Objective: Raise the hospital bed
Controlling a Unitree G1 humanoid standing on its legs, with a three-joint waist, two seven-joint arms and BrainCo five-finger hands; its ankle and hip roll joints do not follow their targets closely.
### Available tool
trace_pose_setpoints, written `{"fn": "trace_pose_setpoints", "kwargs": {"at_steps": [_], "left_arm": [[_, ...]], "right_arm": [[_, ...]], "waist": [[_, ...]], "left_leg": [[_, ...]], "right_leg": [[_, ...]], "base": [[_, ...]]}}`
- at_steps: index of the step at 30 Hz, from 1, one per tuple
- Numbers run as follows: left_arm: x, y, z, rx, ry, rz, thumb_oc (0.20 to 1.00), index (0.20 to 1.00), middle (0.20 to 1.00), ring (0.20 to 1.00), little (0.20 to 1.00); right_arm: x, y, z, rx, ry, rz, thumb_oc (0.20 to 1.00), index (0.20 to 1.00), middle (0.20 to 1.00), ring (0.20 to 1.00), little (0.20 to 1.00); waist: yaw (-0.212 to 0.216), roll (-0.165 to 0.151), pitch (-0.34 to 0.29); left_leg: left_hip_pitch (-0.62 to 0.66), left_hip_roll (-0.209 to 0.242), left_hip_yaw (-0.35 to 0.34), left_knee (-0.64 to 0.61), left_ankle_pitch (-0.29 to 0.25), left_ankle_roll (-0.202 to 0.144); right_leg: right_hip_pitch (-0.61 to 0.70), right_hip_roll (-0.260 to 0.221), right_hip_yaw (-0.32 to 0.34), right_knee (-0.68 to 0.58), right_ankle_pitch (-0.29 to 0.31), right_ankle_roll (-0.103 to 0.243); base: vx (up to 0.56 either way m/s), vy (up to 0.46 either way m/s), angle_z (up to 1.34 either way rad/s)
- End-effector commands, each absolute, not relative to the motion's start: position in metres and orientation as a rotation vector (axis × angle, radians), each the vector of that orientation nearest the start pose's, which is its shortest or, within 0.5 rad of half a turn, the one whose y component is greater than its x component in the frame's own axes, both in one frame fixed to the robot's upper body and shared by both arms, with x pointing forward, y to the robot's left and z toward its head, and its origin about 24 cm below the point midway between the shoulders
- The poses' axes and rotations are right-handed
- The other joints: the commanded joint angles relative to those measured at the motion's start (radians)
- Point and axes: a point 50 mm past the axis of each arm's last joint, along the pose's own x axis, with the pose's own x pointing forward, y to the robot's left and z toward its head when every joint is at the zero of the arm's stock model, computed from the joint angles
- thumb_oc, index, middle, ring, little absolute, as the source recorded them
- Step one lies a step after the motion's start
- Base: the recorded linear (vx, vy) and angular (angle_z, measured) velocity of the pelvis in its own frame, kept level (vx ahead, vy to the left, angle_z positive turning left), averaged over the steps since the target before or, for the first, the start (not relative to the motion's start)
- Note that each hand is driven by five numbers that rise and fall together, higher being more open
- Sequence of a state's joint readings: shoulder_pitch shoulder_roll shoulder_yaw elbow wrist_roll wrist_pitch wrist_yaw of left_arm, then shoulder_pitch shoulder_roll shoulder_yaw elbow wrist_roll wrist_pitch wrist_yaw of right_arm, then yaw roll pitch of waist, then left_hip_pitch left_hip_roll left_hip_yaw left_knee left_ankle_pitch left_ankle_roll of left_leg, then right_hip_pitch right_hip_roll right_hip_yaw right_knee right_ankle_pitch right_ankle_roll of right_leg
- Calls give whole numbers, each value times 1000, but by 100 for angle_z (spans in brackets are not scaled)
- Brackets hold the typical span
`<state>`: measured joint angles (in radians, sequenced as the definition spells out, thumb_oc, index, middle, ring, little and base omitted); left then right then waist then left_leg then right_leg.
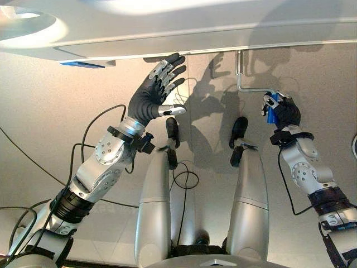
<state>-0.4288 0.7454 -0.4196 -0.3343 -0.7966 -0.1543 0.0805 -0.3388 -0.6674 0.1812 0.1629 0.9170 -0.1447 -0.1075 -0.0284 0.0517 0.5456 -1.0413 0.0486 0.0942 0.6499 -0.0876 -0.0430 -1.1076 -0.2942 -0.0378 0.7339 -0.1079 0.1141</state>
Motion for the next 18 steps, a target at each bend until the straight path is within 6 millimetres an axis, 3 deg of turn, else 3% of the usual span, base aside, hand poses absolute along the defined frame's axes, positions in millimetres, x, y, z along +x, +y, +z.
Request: {"fn": "trace_pose_setpoints", "kwargs": {"at_steps": [1, 5, 9, 12, 13, 15, 18], "left_arm": [[249, 132, 218, -34, -605, -599, 1000, 1000, 1000, 1000, 1000], [246, 132, 220, -13, -610, -611, 1000, 1000, 1000, 1000, 1000], [243, 127, 220, 4, -601, -652, 1000, 1000, 1000, 1000, 1000], [244, 122, 218, 31, -591, -677, 1000, 1000, 1000, 1000, 1000], [244, 122, 218, 31, -591, -676, 1000, 1000, 1000, 1000, 1000], [243, 120, 217, 44, -588, -690, 1000, 1000, 1000, 1000, 1000], [243, 118, 217, 39, -588, -693, 1000, 1000, 1000, 1000, 1000]], "right_arm": [[291, -258, 224, 231, -610, 43, 200, 200, 200, 200, 200], [287, -242, 233, 213, -626, 140, 200, 200, 200, 200, 200], [282, -207, 248, 170, -629, 353, 200, 200, 200, 200, 200], [276, -174, 250, 133, -584, 548, 200, 200, 200, 200, 200], [276, -174, 250, 133, -583, 549, 200, 200, 200, 200, 200], [273, -150, 249, 125, -546, 671, 200, 200, 200, 200, 200], [272, -133, 245, 149, -513, 751, 200, 200, 200, 200, 200]], "waist": [[-31, -25, -26], [-26, -34, -26], [-16, -50, -26], [-3, -56, -26], [-4, -56, -26], [8, -54, -26], [18, -50, -26]], "left_leg": [[87, 34, -14, -126, 66, -25], [97, 35, -18, -129, 66, -24], [111, 34, -27, -132, 68, -24], [120, 30, -36, -139, 74, -23], [120, 30, -36, -139, 74, -23], [126, 25, -42, -143, 76, -19], [125, 21, -46, -138, 75, -16]], "right_leg": [[64, 32, -37, -53, 52, 9], [80, 33, -45, -64, 56, 11], [110, 30, -51, -80, 64, 12], [128, 26, -63, -91, 68, 13], [128, 26, -63, -91, 69, 13], [136, 24, -67, -92, 71, 13], [145, 20, -70, -92, 71, 13]], "base": [[-5, 24, 4], [-2, 6, 2], [0, 0, 0], [0, 0, 0], [0, 0, 0], [0, 0, 0], [0, 0, 0]]}}
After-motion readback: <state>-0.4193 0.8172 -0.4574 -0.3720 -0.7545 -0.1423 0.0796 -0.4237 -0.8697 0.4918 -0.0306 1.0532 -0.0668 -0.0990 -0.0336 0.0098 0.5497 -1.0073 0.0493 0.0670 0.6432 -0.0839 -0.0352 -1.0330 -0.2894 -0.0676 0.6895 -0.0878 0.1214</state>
